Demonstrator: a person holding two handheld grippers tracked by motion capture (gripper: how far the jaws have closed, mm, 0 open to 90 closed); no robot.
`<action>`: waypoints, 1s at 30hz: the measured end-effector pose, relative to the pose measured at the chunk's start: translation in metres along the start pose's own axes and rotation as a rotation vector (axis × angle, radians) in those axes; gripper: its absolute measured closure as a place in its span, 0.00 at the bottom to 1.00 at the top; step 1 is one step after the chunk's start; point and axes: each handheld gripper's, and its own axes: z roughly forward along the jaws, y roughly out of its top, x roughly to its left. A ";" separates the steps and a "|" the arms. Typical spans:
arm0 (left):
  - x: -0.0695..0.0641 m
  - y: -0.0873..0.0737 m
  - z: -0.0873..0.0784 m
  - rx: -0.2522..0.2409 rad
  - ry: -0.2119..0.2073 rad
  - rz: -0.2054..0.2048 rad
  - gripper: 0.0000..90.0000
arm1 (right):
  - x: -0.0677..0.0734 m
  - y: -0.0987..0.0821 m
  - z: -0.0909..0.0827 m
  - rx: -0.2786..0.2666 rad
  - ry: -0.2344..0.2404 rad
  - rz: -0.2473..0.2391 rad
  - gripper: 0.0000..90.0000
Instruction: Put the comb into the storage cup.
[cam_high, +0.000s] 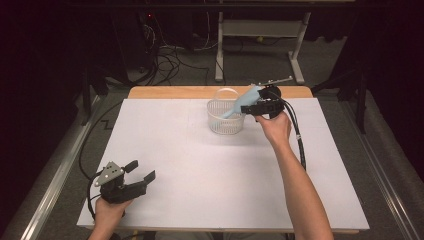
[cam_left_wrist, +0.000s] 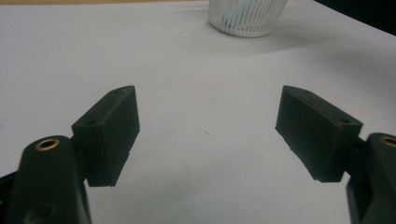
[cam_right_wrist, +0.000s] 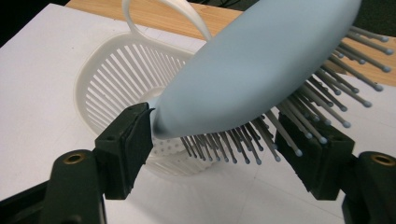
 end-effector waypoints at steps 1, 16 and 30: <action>0.000 0.000 0.000 0.000 0.000 0.000 0.23 | 0.000 0.000 -0.001 -0.002 0.000 -0.002 0.31; 0.000 0.000 -0.001 -0.004 0.002 -0.001 0.23 | 0.001 -0.005 -0.014 -0.030 -0.013 -0.042 0.29; 0.000 0.000 -0.001 -0.005 0.003 -0.001 0.23 | -0.002 -0.008 -0.030 -0.063 -0.018 -0.065 0.29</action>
